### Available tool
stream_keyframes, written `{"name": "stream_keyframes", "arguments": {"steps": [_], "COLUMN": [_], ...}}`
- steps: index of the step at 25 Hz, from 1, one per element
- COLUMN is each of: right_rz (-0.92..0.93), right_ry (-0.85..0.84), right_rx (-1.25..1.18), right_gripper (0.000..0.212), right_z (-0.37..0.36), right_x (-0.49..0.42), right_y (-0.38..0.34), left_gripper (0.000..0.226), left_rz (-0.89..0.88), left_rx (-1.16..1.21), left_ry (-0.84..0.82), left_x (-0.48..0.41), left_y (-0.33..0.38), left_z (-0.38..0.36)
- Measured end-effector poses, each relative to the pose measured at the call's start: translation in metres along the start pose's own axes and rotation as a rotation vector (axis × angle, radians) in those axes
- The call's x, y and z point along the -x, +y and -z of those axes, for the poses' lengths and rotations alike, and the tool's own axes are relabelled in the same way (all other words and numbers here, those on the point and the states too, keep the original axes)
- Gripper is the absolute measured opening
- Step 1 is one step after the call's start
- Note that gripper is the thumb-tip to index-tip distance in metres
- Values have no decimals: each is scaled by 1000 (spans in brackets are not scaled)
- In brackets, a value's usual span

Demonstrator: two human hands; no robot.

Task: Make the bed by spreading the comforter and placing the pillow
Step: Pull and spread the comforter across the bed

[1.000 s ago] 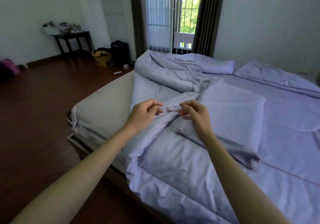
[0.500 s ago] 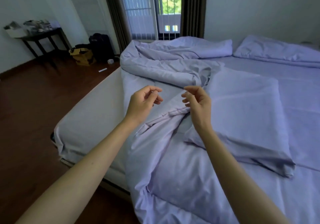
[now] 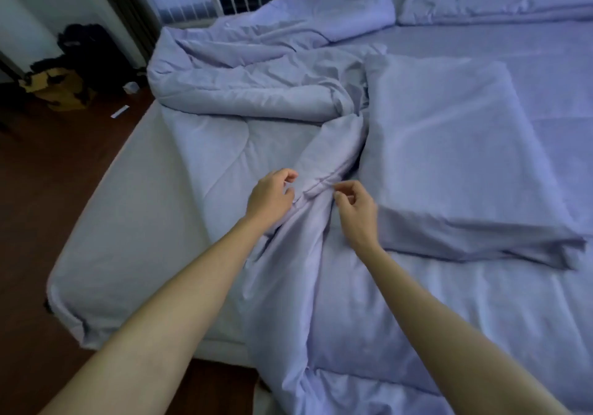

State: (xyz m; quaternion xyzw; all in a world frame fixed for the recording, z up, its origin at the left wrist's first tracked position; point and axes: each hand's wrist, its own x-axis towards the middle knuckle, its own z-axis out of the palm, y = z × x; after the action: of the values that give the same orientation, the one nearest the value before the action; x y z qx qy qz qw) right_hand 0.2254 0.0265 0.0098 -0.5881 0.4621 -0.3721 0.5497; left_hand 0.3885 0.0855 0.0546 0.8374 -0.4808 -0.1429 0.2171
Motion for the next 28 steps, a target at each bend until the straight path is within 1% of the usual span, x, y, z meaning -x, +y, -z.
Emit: {"name": "stream_keyframes", "arguments": {"steps": [1, 2, 4, 5, 6, 7, 8, 9, 10, 11, 13, 14, 16, 18, 19, 20, 21, 22, 24, 26, 28], "right_rz": [-30, -63, -147, -196, -263, -337, -394, -408, -392, -364, -318, -301, -271, -239, -237, -246, -243, -228, -170, -139, -206], "right_ry": [11, 14, 16, 12, 2, -21, -52, -72, -91, -109, -144, -178, -281, -447, -545, -645, -738, -811, -900, -1000, -1083], "right_rx": [78, 152, 251, 277, 282, 258, 217, 177, 161, 161, 154, 143, 173, 240, 263, 286, 304, 338, 419, 454, 472], "right_gripper": [13, 14, 21, 28, 39, 52, 64, 73, 79, 80, 73, 69, 60, 50, 46, 44, 46, 51, 63, 72, 77], "right_z": [-8, -18, -38, -48, -59, -70, -79, -88, -96, -101, -109, -112, -116, -123, -129, -138, -150, -163, -181, -186, -180], "right_x": [6, 12, 22, 26, 31, 37, 43, 50, 56, 62, 69, 71, 78, 96, 109, 125, 144, 163, 193, 207, 202], "right_y": [19, 36, 61, 69, 75, 77, 79, 80, 77, 73, 62, 53, 40, 32, 30, 29, 29, 28, 26, 36, 53], "left_gripper": [38, 49, 76, 83, 84, 80, 73, 65, 58, 56, 61, 65, 72, 74, 74, 76, 78, 76, 56, 40, 35], "left_rz": [-40, -64, -57, -66, -97, -125, -125, -88, -37, -4, -21, -57, -148, -302, -376, -426, -445, -438, -399, -338, -185], "left_rx": [-119, -206, -260, -292, -331, -355, -319, -231, -132, -63, -63, -87, -109, -177, -240, -338, -451, -550, -638, -613, -583], "left_ry": [-83, -160, -298, -345, -372, -374, -359, -352, -354, -373, -413, -404, -309, -160, -126, -135, -179, -226, -260, -175, -42], "left_x": [-10, -17, -28, -31, -33, -35, -38, -42, -48, -54, -59, -58, -53, -50, -50, -51, -52, -50, -38, -22, -4], "left_y": [-12, -23, -43, -50, -58, -65, -71, -76, -80, -85, -89, -89, -80, -67, -62, -60, -63, -69, -92, -127, -170], "left_z": [-9, -17, -32, -38, -41, -42, -40, -34, -27, -21, -14, -14, -14, -13, -11, -7, -2, 4, 19, 44, 78]}}
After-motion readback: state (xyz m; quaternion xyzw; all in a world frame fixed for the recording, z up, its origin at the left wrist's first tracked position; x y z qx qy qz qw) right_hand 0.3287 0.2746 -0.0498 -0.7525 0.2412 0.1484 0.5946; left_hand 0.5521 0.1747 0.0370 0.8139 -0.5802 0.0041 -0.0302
